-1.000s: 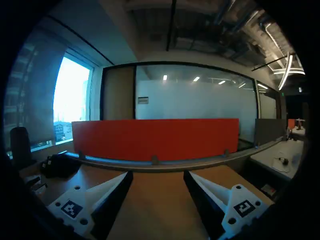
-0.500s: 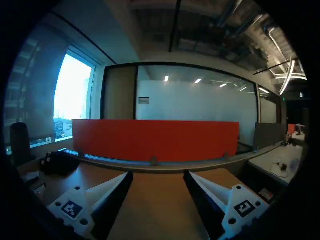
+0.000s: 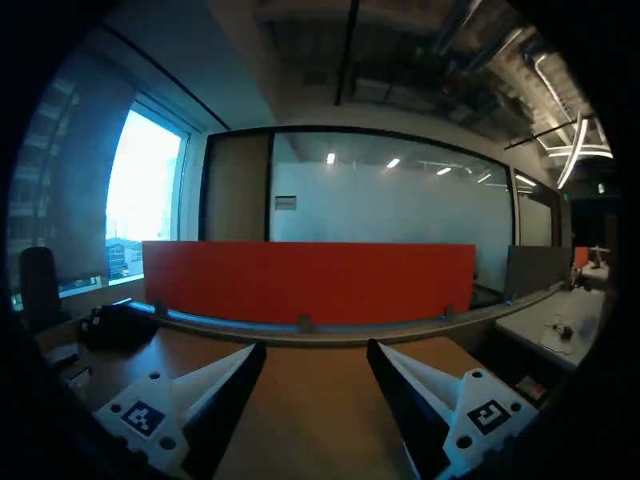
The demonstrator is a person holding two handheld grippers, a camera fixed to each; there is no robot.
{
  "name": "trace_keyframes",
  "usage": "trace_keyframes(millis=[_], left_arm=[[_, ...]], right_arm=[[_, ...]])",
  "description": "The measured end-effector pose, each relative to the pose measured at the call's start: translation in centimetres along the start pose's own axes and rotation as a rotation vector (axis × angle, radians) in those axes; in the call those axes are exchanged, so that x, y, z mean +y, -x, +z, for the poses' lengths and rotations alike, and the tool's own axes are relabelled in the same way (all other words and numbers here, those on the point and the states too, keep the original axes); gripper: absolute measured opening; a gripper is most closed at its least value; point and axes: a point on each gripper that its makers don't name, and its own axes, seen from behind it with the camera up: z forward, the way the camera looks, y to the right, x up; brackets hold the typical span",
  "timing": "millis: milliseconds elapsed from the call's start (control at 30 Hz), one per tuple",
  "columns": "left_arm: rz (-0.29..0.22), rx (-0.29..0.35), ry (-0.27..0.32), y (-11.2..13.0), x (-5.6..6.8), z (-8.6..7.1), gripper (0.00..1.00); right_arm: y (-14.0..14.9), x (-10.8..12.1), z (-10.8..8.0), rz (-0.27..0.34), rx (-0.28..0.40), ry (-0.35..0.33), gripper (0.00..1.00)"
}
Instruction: Fold towel
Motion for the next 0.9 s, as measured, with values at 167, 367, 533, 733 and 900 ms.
trace_keyframes(millis=[167, 367, 533, 733, 900], left_arm=[[0.0, 0.0, 0.0, 0.0, 0.0, 0.0, 0.93], [0.0, -0.001, 0.0, 0.1, -0.1, 0.0, 0.93], [0.001, 0.0, 0.0, 0.2, -0.1, 0.1, 0.93], [0.001, 0.0, 0.0, 0.3, -0.1, 0.1, 0.93], [0.001, 0.001, 0.0, 0.3, -0.1, 0.1, 0.93]], right_arm=[[-0.3, 0.5, 0.0, 0.001, 0.008, 0.0, 0.98], [-0.9, 0.8, 0.1, 0.01, 0.026, -0.002, 0.97], [-1.1, 1.3, 0.1, 0.018, 0.041, -0.003, 0.97], [-0.6, 2.1, -0.1, 0.021, 0.05, -0.001, 0.97], [0.3, 3.2, -0.2, 0.029, 0.054, 0.014, 0.97]])
